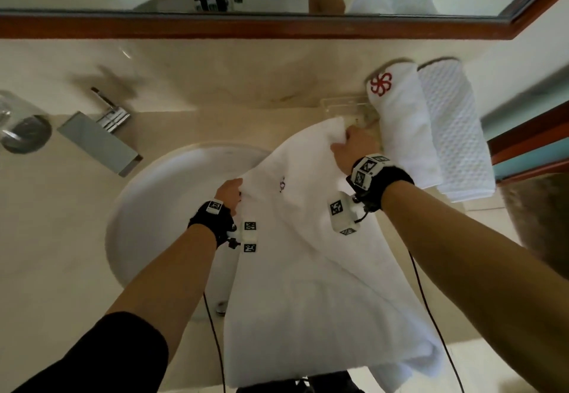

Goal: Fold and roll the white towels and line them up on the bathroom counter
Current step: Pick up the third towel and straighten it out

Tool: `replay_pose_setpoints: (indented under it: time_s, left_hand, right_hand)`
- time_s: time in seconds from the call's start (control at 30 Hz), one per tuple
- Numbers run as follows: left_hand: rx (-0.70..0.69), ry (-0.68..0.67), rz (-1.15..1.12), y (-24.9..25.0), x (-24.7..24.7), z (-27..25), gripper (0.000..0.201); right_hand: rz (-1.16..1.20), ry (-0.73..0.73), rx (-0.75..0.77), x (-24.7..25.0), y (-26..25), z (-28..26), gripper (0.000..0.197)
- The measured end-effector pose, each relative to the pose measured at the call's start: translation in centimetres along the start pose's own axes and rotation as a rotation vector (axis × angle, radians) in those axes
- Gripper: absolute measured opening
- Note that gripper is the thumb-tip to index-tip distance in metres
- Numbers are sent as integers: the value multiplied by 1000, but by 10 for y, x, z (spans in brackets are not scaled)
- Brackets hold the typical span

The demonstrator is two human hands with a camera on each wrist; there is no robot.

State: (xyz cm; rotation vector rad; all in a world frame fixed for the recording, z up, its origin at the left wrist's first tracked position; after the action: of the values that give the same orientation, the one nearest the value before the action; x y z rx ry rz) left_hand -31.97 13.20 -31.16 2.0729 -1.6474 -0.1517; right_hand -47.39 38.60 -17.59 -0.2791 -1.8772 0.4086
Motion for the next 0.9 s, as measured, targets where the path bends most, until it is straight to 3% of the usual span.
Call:
replay_pose_setpoints:
  time_s: [0.2,0.3,0.4,0.5,0.57,0.77,0.9]
  left_hand:
    - [28,13,-115,-9,8,26,15]
    - [17,70,-196,-4,18,24,13]
    - [-147,159,-189,13,35,1,19]
    - [-383,405,-235,45,69,-38,9]
    - [-487,489,-263,69,91,-66,5]
    - [-577,564,-342,130,129,-99,11]
    - [-640,595,-293,154,134,-108,19]
  right_hand:
    - [83,30,69,6,3,-3,31]
    - [77,75,72,22,5,-8,42]
    - [168,135,57,48,6,-14,46]
    - [259,217,19,83,10,-17,31]
    - [288,276,-6,104,14,-14,21]
    - [526,328,-81,132,21,0,25]
    - [543,371,-42,140,17,13,13]
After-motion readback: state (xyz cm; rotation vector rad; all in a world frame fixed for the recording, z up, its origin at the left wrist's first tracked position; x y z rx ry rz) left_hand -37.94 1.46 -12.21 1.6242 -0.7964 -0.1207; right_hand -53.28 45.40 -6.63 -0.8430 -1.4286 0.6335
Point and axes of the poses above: each hand's wrist, its own z-axis towards the middle knuckle, its own x-axis out of the back of the hand, y = z × x, the point moved 8 cm from there along z, towards the middle knuckle, and after that the axes turned 10 degrees about x, right-handed, at the moved point
